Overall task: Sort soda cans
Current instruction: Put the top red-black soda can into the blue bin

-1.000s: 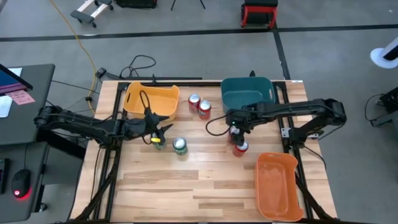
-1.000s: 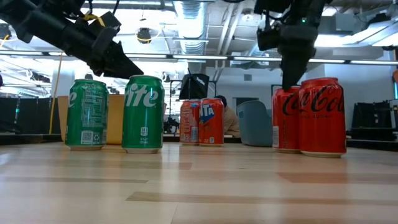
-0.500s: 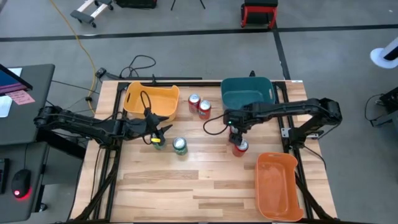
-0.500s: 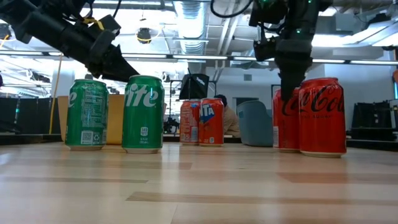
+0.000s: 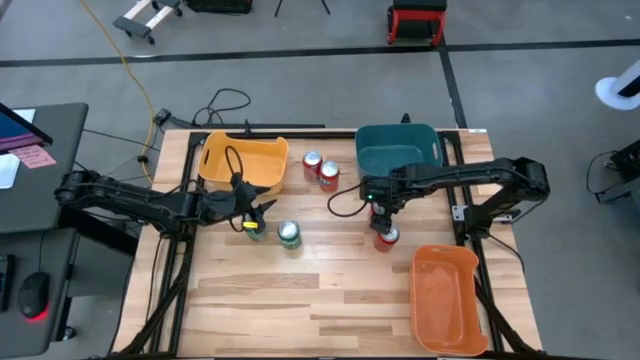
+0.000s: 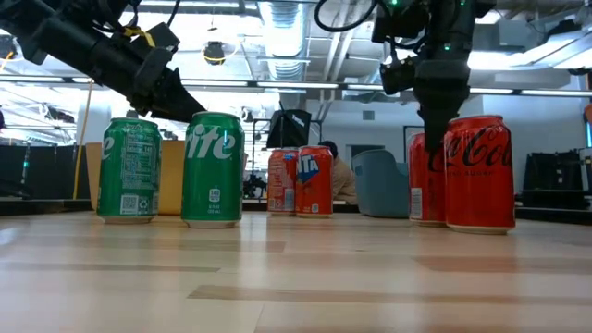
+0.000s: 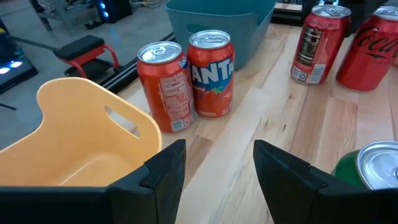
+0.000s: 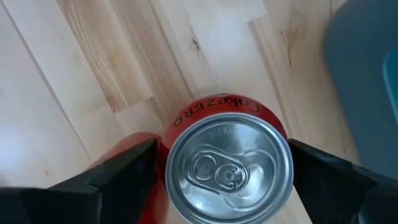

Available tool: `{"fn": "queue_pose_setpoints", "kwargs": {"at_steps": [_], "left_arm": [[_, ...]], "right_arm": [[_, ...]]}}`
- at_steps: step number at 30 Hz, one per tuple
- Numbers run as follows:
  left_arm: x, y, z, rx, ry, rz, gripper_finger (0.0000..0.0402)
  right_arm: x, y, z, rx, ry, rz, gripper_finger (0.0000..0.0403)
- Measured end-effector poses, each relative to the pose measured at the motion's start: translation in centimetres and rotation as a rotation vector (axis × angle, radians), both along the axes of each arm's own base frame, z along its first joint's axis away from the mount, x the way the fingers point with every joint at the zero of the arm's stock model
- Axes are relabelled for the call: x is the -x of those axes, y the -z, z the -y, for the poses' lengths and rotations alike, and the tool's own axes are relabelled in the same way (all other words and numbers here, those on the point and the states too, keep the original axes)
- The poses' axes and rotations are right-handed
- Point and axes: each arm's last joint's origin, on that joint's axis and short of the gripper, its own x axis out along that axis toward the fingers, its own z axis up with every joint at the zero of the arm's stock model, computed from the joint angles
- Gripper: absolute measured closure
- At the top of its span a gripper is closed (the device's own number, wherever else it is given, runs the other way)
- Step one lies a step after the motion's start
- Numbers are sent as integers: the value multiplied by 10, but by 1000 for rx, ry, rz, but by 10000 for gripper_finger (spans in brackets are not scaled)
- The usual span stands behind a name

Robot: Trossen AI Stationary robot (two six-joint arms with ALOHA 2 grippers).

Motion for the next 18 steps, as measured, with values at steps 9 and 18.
{"fn": "queue_pose_setpoints", "kwargs": {"at_steps": [9,18], "left_arm": [[0,0,0,13,-5,8,217],[0,0,0,-8,4,-4,217]], "right_arm": [[1,8,2,-16,1,9,50],[0,11,11,2,-33,37,62]]}}
